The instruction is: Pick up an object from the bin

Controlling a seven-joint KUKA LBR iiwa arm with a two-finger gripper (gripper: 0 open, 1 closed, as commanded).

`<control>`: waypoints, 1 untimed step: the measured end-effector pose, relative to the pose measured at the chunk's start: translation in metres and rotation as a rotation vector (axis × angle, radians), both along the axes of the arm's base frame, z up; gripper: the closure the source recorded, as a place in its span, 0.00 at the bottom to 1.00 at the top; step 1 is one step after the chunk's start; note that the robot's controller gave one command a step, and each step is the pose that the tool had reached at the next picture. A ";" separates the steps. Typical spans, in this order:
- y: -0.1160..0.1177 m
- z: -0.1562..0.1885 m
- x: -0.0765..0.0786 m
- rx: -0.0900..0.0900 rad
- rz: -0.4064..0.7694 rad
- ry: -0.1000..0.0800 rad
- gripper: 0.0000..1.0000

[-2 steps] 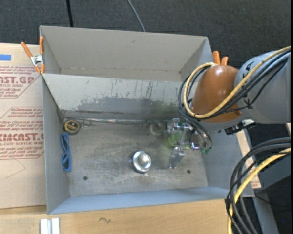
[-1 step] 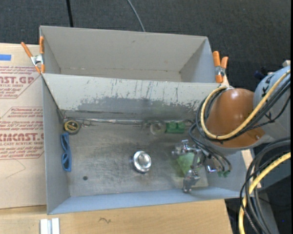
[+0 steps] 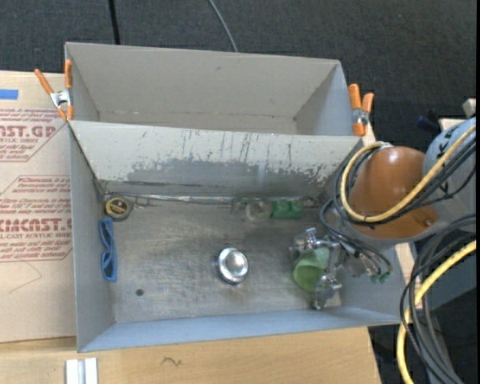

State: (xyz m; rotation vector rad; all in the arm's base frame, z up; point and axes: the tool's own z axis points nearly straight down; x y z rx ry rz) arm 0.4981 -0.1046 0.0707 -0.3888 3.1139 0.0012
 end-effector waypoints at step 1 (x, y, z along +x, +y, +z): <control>-0.017 0.003 -0.012 0.001 0.062 -0.016 0.00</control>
Offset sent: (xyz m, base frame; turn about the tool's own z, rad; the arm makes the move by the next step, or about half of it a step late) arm -0.0178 -0.0202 -0.0007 -0.0631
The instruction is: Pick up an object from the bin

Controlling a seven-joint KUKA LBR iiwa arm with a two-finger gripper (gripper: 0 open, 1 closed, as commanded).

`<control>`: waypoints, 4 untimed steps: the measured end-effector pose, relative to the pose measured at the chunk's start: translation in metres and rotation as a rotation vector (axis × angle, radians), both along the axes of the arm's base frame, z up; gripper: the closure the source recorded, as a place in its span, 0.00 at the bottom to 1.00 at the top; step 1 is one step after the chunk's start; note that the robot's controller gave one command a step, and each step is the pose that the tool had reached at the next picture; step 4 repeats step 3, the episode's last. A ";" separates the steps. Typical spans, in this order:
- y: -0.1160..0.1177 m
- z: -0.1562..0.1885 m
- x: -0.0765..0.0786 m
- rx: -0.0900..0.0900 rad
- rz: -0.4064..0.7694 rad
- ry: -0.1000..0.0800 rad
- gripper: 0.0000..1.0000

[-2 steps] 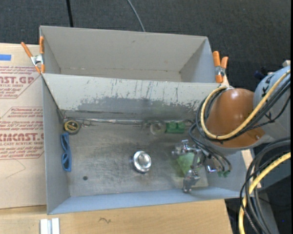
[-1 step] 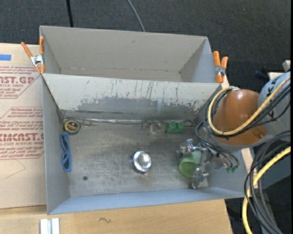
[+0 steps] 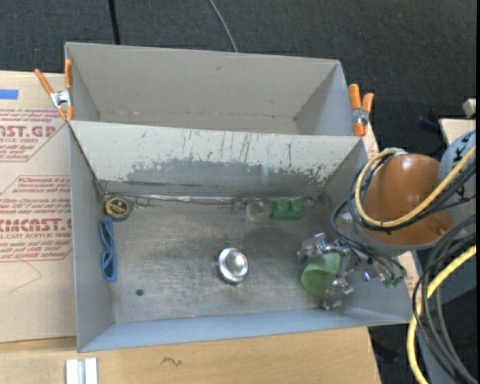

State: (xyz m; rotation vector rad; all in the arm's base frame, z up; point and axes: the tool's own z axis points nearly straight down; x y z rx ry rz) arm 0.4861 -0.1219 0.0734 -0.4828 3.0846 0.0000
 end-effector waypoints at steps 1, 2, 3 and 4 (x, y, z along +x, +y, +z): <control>0.001 0.000 -0.002 0.001 0.005 0.011 1.00; 0.002 0.042 -0.001 -0.003 0.006 0.015 1.00; 0.003 0.052 0.000 -0.003 0.006 0.017 1.00; 0.003 0.052 0.000 -0.003 0.006 0.017 1.00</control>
Offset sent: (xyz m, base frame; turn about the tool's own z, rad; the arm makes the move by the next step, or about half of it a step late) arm 0.0000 0.0000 0.0000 0.0000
